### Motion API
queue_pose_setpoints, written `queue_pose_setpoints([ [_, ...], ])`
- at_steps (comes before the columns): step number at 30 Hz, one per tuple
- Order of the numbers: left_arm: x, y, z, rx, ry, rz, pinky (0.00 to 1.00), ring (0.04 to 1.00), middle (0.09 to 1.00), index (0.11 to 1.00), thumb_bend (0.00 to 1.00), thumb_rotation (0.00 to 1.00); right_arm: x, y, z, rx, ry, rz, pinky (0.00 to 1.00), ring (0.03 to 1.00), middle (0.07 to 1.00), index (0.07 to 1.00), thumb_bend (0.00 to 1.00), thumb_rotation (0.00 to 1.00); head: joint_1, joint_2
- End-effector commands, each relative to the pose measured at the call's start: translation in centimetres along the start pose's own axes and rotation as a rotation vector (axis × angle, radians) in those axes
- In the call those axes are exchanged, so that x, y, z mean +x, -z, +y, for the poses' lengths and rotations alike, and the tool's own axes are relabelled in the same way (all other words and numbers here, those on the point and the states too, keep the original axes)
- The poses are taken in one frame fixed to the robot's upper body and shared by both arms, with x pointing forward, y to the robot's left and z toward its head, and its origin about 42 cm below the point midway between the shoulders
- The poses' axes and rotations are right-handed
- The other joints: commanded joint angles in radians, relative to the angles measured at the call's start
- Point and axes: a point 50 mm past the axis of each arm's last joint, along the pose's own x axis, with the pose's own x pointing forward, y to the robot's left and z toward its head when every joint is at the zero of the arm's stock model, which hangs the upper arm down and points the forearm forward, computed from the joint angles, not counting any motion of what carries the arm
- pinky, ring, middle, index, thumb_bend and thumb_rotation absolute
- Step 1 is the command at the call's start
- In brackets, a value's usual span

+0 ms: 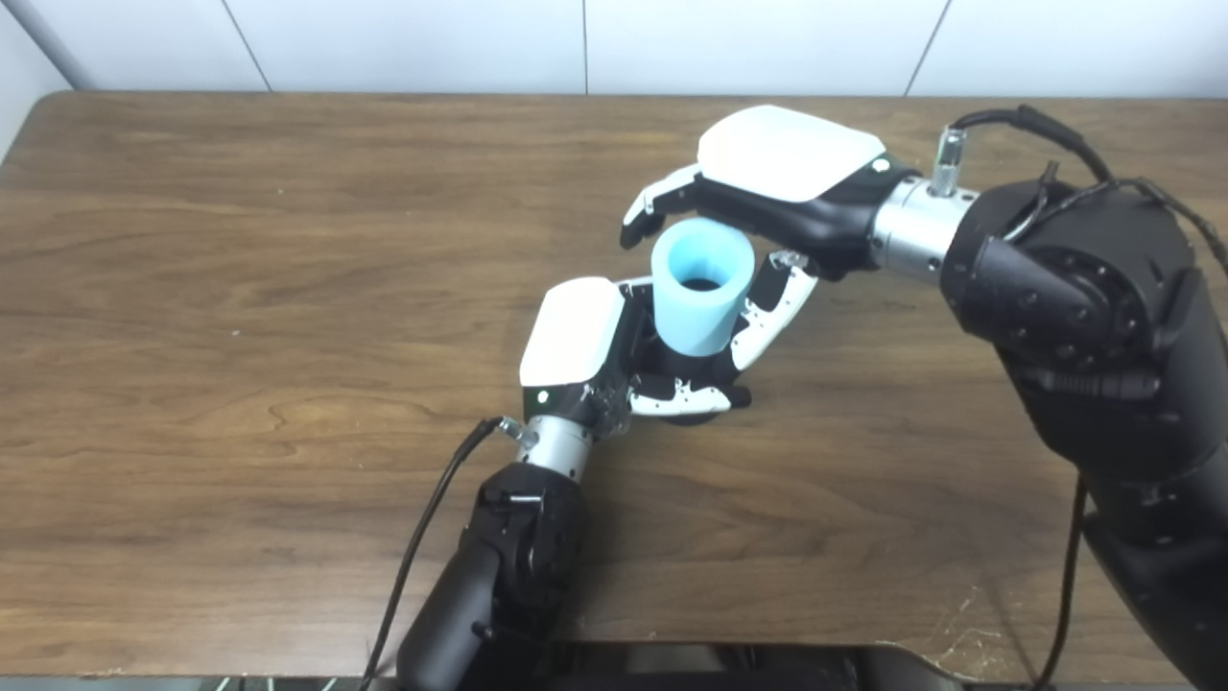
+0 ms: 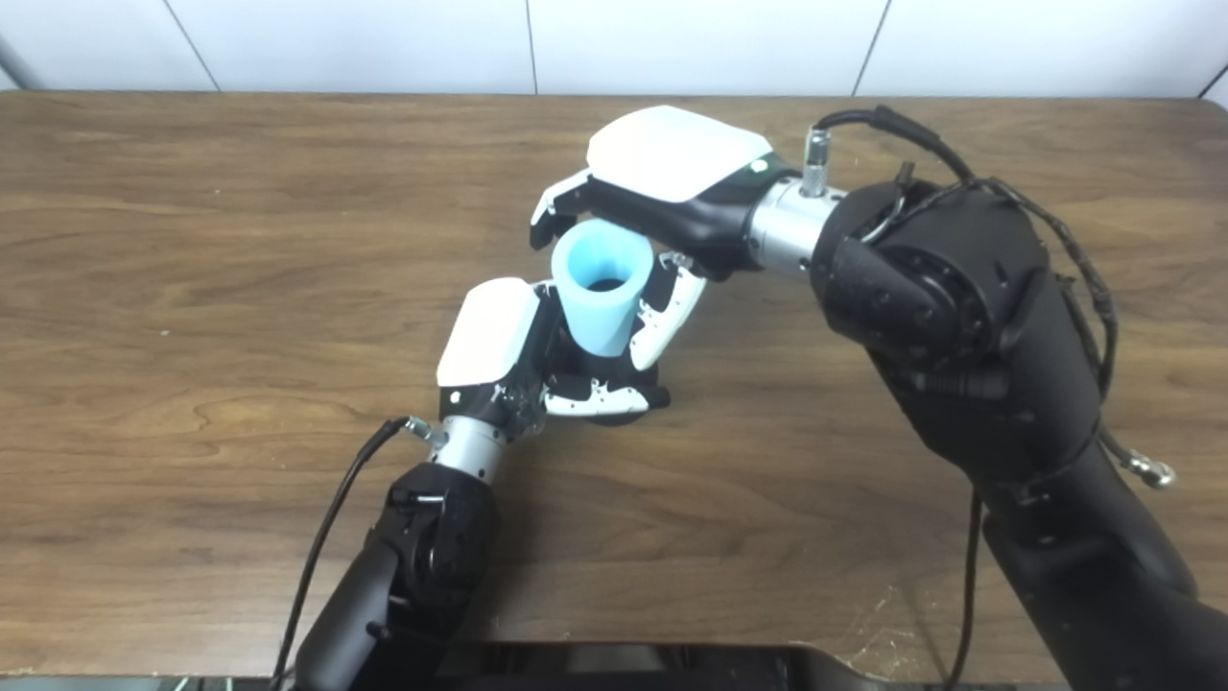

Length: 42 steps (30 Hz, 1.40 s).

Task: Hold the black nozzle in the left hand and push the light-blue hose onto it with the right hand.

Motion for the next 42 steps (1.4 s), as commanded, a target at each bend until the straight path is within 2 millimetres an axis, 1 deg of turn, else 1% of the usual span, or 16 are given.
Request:
queue_pose_setpoints([
  [1, -0.7, 1.0, -1.8, -0.005, 0.119, 0.075, 0.51, 0.549, 0.538, 0.467, 0.52, 0.00, -0.6, -0.6, -1.6, -0.036, 0.047, -0.025, 0.55, 0.671, 0.734, 0.726, 1.00, 0.23, 0.001, 0.001],
  [4, -0.7, 1.1, -1.8, -0.003, 0.118, 0.072, 0.49, 0.532, 0.523, 0.476, 0.52, 0.00, -0.6, -0.6, -1.4, -0.031, 0.047, -0.026, 0.56, 0.666, 0.727, 0.707, 1.00, 0.23, 0.001, 0.001],
  [5, -0.7, 1.1, -1.8, 0.000, 0.117, 0.070, 0.48, 0.523, 0.515, 0.479, 0.52, 0.00, -0.5, -0.5, -1.4, -0.026, 0.051, -0.028, 0.54, 0.649, 0.718, 0.708, 1.00, 0.22, 0.002, 0.001],
  [9, -0.7, 1.1, -1.8, -0.002, 0.121, 0.077, 0.48, 0.533, 0.526, 0.475, 0.52, 0.00, -0.5, -0.2, -1.1, -0.016, 0.063, -0.031, 0.52, 0.631, 0.705, 0.716, 1.00, 0.24, 0.002, 0.001],
  [16, -0.7, 1.1, -1.8, 0.001, 0.122, 0.074, 0.49, 0.535, 0.520, 0.478, 0.52, 0.00, -1.3, 0.3, -1.2, -0.009, 0.133, -0.040, 0.55, 0.635, 0.697, 0.730, 0.99, 0.28, 0.004, -0.001],
  [17, -0.7, 1.1, -1.8, 0.001, 0.122, 0.074, 0.48, 0.524, 0.503, 0.482, 0.52, 0.00, -1.5, 0.4, -1.1, -0.006, 0.154, -0.044, 0.55, 0.638, 0.696, 0.733, 0.98, 0.28, 0.004, -0.001],
  [19, -0.7, 1.1, -1.7, 0.002, 0.121, 0.074, 0.46, 0.510, 0.481, 0.486, 0.52, 0.00, -2.1, 0.7, -1.0, -0.010, 0.196, -0.045, 0.61, 0.684, 0.724, 0.743, 0.94, 0.30, 0.004, -0.004],
  [21, -0.7, 1.2, -1.7, 0.004, 0.122, 0.076, 0.46, 0.509, 0.477, 0.487, 0.52, 0.00, -2.6, 0.8, -0.8, -0.010, 0.231, -0.041, 0.66, 0.741, 0.769, 0.775, 0.88, 0.35, 0.005, -0.005],
  [22, -0.7, 1.3, -1.7, 0.004, 0.122, 0.077, 0.47, 0.516, 0.492, 0.485, 0.52, 0.00, -2.8, 0.9, -0.7, -0.013, 0.246, -0.038, 0.68, 0.763, 0.786, 0.789, 0.86, 0.38, 0.005, -0.006],
  [24, -0.8, 1.3, -1.7, 0.005, 0.125, 0.081, 0.46, 0.508, 0.480, 0.487, 0.52, 0.00, -3.2, 1.0, -0.3, -0.021, 0.274, -0.037, 0.74, 0.828, 0.837, 0.830, 0.80, 0.46, 0.005, -0.006],
  [26, -0.8, 1.4, -1.6, 0.005, 0.127, 0.084, 0.45, 0.499, 0.466, 0.488, 0.52, 0.00, -3.5, 1.2, 0.1, -0.016, 0.302, -0.042, 0.76, 0.854, 0.864, 0.850, 0.75, 0.50, 0.006, -0.009],
  [28, -0.8, 1.5, -1.6, 0.007, 0.131, 0.085, 0.45, 0.501, 0.467, 0.488, 0.52, 0.00, -3.8, 1.2, 0.4, -0.011, 0.315, -0.047, 0.77, 0.862, 0.877, 0.856, 0.71, 0.53, 0.006, -0.011],
  [31, -0.9, 1.6, -1.7, 0.009, 0.136, 0.085, 0.46, 0.503, 0.472, 0.488, 0.52, 0.00, -4.2, 1.2, 0.9, 0.000, 0.327, -0.054, 0.76, 0.843, 0.846, 0.845, 0.68, 0.55, 0.005, -0.012],
  [33, -0.9, 1.6, -1.7, 0.009, 0.137, 0.083, 0.48, 0.516, 0.495, 0.484, 0.52, 0.00, -4.5, 1.2, 1.3, -0.002, 0.330, -0.058, 0.76, 0.836, 0.836, 0.843, 0.66, 0.59, 0.005, -0.012],
  [40, -1.1, 1.7, -1.8, 0.004, 0.146, 0.084, 0.47, 0.520, 0.504, 0.483, 0.52, 0.00, -5.9, 0.6, 2.5, -0.064, 0.339, -0.069, 0.75, 0.840, 0.858, 0.835, 0.63, 0.64, 0.005, -0.022],
  [42, -1.2, 1.8, -1.7, -0.003, 0.144, 0.087, 0.47, 0.518, 0.503, 0.483, 0.52, 0.00, -6.4, 0.3, 2.9, -0.090, 0.345, -0.077, 0.79, 0.855, 0.873, 0.833, 0.63, 0.66, 0.004, -0.022],
])
